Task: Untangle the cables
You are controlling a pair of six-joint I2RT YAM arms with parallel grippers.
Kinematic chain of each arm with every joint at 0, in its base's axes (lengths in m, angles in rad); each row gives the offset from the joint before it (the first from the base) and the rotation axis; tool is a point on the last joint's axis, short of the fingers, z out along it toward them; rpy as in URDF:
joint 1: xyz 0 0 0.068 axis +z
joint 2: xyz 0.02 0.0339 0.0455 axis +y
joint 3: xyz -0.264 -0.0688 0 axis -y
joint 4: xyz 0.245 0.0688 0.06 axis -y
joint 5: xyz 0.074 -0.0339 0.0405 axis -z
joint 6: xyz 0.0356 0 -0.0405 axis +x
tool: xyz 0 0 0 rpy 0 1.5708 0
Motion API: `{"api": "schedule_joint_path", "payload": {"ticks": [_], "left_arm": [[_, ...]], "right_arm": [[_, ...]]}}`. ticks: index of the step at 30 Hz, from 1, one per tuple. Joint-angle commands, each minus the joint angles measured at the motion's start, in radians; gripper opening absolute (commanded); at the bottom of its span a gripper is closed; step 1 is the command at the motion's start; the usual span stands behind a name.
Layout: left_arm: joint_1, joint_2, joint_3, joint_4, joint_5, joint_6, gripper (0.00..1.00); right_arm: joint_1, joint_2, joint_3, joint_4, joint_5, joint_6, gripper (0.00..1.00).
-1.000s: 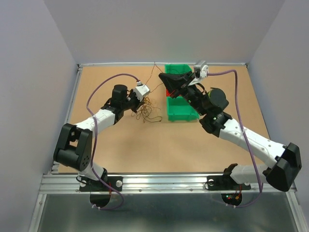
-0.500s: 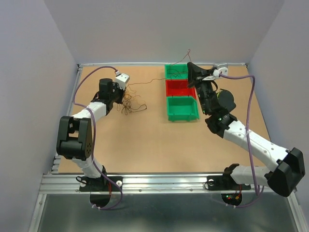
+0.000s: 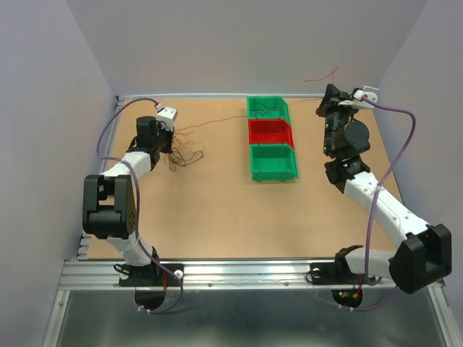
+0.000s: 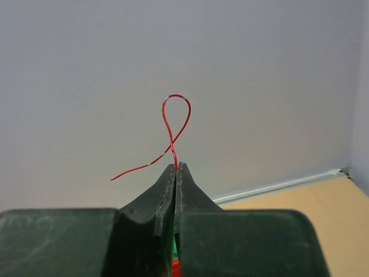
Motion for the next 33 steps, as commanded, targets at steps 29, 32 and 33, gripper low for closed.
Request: {"api": "schedule_joint_path", "payload": {"ticks": [29, 32, 33], "left_arm": [[0.041, -0.121, -0.025, 0.081, 0.108, -0.020, 0.12], [0.035, -0.124, -0.026, 0.079, 0.109, -0.014, 0.12], [0.035, -0.129, -0.028, 0.079, 0.112, -0.012, 0.13]], "right_arm": [[-0.091, 0.117, 0.050, 0.208, -0.334, 0.132, 0.01], [-0.091, 0.154, 0.079, 0.237, -0.466, 0.182, 0.01], [-0.091, 0.167, 0.087, 0.245, -0.552, 0.193, 0.00]]}}
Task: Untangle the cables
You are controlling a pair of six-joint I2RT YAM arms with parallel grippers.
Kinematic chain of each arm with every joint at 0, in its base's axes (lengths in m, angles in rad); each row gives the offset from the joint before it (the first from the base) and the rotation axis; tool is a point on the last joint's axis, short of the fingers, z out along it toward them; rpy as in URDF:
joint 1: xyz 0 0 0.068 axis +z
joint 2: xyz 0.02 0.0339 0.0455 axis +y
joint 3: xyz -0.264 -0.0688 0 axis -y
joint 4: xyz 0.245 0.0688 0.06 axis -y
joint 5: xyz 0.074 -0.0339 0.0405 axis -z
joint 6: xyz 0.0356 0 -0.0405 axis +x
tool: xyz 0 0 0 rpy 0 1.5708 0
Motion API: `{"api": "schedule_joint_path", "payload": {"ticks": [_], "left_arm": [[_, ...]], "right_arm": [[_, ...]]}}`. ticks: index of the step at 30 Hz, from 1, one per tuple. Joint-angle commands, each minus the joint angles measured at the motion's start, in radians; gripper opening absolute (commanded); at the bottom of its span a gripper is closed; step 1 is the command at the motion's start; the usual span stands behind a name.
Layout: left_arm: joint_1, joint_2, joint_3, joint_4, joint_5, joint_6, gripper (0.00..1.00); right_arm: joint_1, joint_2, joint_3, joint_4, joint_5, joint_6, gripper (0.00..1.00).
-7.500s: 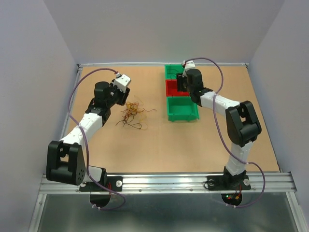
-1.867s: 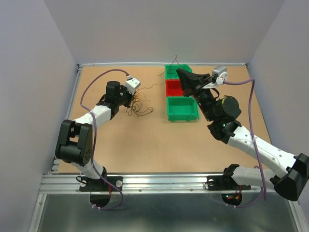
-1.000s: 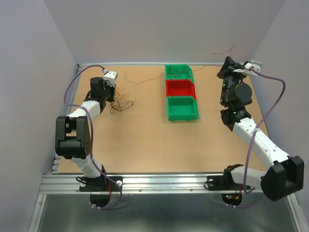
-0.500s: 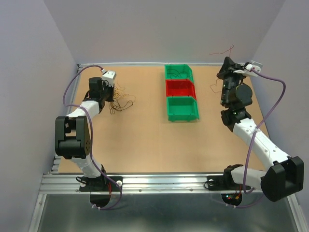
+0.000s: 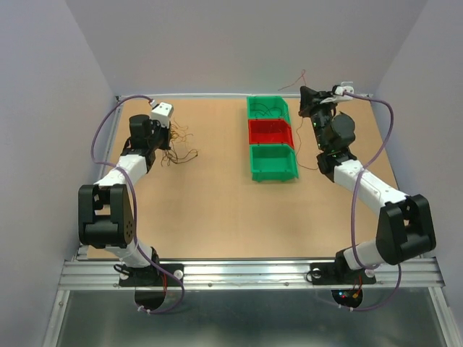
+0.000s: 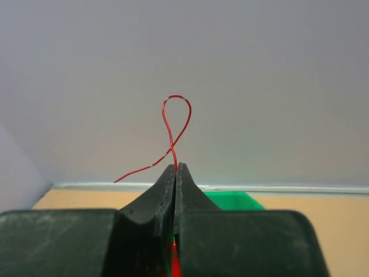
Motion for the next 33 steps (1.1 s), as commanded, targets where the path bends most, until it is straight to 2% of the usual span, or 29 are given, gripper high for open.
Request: {"api": "schedule_joint_path", "payload": {"ticks": [1, 5, 12, 18, 22, 27, 33], "left_arm": [[-0.006, -0.046, -0.012, 0.042, 0.033, 0.013, 0.13], [-0.012, -0.066, -0.020, 0.042, 0.039, 0.019, 0.13], [-0.019, -0.078, -0.026, 0.042, 0.042, 0.025, 0.14], [-0.022, -0.075, -0.026, 0.041, 0.072, 0.028, 0.14], [-0.022, -0.078, -0.028, 0.039, 0.067, 0.033, 0.14], [-0.026, -0.078, -0.028, 0.035, 0.076, 0.036, 0.14], [-0.029, -0.081, -0.028, 0.027, 0.081, 0.039, 0.14]], "right_arm": [[-0.004, 0.010, 0.105, 0.128, -0.285, 0.072, 0.01], [-0.004, 0.060, 0.160, 0.163, -0.447, 0.135, 0.01], [-0.004, 0.161, 0.229, 0.180, -0.405, 0.153, 0.01], [-0.003, 0.296, 0.319, 0.308, -0.556, 0.270, 0.01], [-0.004, 0.347, 0.338, 0.420, -0.601, 0.359, 0.00], [-0.003, 0.298, 0.278, 0.514, -0.633, 0.417, 0.01], [-0.004, 0.179, 0.200, 0.528, -0.647, 0.344, 0.01]]}}
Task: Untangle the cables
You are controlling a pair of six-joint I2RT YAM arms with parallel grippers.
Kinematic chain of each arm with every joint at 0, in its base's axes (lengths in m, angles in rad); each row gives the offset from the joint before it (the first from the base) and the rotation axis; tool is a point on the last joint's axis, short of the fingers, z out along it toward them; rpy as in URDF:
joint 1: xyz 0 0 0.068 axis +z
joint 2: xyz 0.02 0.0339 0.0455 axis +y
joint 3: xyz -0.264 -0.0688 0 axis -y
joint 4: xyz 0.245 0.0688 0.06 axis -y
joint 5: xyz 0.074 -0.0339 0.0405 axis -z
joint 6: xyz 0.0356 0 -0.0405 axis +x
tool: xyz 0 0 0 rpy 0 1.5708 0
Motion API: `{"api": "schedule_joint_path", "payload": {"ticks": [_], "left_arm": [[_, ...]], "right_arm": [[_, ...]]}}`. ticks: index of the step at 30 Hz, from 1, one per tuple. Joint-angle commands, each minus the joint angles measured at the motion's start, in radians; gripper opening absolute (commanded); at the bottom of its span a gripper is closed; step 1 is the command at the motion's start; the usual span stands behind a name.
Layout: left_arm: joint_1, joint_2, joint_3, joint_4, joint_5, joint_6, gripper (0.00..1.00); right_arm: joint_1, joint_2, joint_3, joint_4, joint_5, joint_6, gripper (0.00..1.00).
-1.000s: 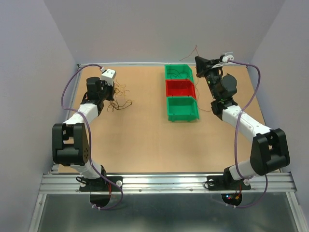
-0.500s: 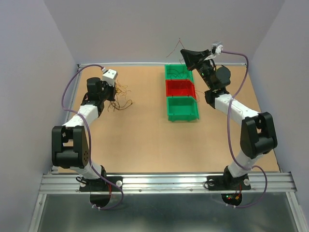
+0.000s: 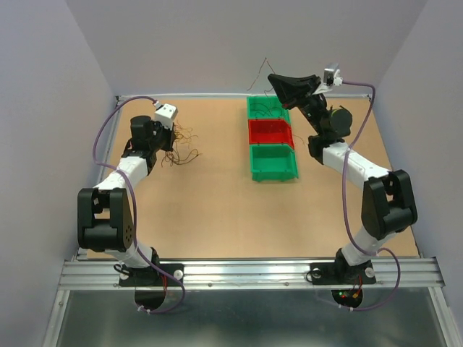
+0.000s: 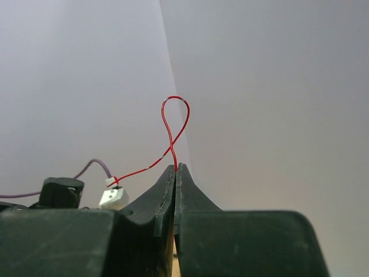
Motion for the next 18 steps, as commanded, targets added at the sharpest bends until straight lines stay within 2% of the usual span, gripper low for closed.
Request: {"api": "schedule_joint_path", "payload": {"ticks": [1, 7, 12, 18], "left_arm": [[-0.009, -0.049, -0.004, 0.029, 0.019, 0.015, 0.14], [-0.021, -0.044, -0.004, 0.026, 0.023, 0.023, 0.14], [-0.039, -0.047, -0.003, 0.020, 0.016, 0.030, 0.14], [-0.041, -0.060, -0.009, 0.020, -0.004, 0.035, 0.14]], "right_arm": [[-0.004, -0.098, -0.025, 0.120, -0.048, -0.038, 0.01], [-0.004, -0.112, -0.057, 0.209, -0.053, -0.082, 0.01], [-0.004, -0.109, -0.070, 0.212, -0.039, -0.099, 0.01], [-0.018, -0.003, 0.010, 0.217, -0.073, -0.061, 0.01]]}}
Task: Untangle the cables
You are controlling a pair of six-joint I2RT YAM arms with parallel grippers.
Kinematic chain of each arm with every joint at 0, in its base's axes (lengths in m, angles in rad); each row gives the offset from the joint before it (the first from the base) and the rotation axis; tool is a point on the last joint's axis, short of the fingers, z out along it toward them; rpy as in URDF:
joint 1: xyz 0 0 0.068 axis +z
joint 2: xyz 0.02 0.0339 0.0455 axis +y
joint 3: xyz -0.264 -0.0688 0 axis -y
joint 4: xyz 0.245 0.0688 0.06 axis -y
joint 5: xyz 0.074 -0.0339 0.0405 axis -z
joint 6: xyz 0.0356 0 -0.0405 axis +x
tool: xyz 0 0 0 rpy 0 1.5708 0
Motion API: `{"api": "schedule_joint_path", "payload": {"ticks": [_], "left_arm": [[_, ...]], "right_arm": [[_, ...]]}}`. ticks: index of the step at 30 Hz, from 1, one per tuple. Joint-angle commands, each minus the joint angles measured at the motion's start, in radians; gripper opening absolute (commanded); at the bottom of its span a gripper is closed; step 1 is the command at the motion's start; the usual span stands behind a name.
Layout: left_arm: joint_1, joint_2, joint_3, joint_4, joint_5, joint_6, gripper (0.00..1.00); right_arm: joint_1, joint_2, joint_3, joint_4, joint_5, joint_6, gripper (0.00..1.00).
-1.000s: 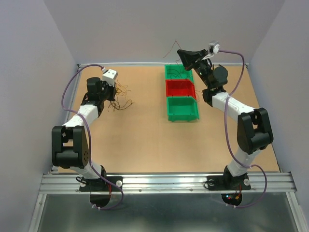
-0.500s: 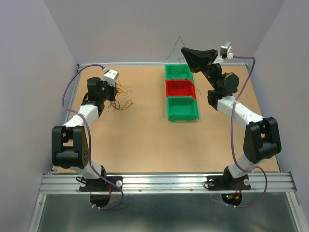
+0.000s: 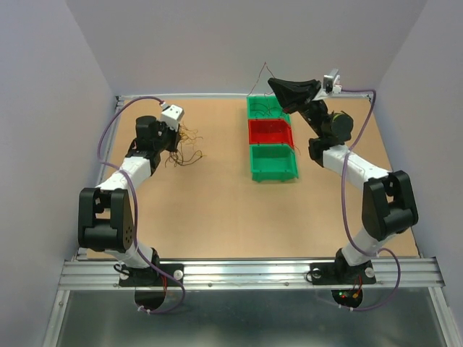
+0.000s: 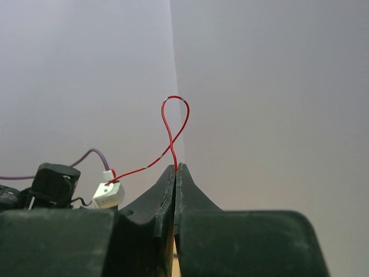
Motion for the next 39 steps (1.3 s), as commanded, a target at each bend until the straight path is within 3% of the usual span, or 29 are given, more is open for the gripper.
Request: {"api": "schedule_joint_path", "payload": {"ticks": [1, 6, 15, 25, 30, 34, 37, 39], "left_arm": [[-0.002, -0.064, -0.015, 0.024, -0.004, 0.014, 0.14], [-0.004, -0.076, -0.020, 0.029, -0.005, 0.014, 0.14], [-0.004, -0.089, -0.026, 0.032, -0.013, 0.014, 0.14], [-0.005, -0.098, -0.029, 0.033, -0.008, 0.012, 0.14], [-0.007, -0.109, -0.032, 0.033, -0.008, 0.009, 0.14], [-0.007, -0.115, -0.032, 0.033, -0.007, 0.009, 0.14], [-0.008, -0.127, -0.032, 0.032, 0.002, 0.009, 0.14], [-0.010, -0.141, -0.043, 0.044, 0.004, 0.005, 0.15]], "right_arm": [[-0.022, 0.078, 0.106, 0.141, -0.047, 0.026, 0.01], [-0.049, 0.159, 0.166, 0.180, -0.090, 0.129, 0.00], [-0.207, 0.221, 0.259, 0.210, -0.222, 0.376, 0.01], [-0.350, 0.061, 0.029, 0.306, -0.138, 0.377, 0.01], [-0.388, 0.012, -0.105, 0.470, 0.010, 0.451, 0.00], [-0.405, -0.051, -0.159, 0.458, 0.052, 0.451, 0.00], [-0.405, -0.051, -0.077, 0.391, 0.022, 0.498, 0.01], [-0.405, 0.009, 0.074, 0.357, -0.002, 0.572, 0.01]]}}
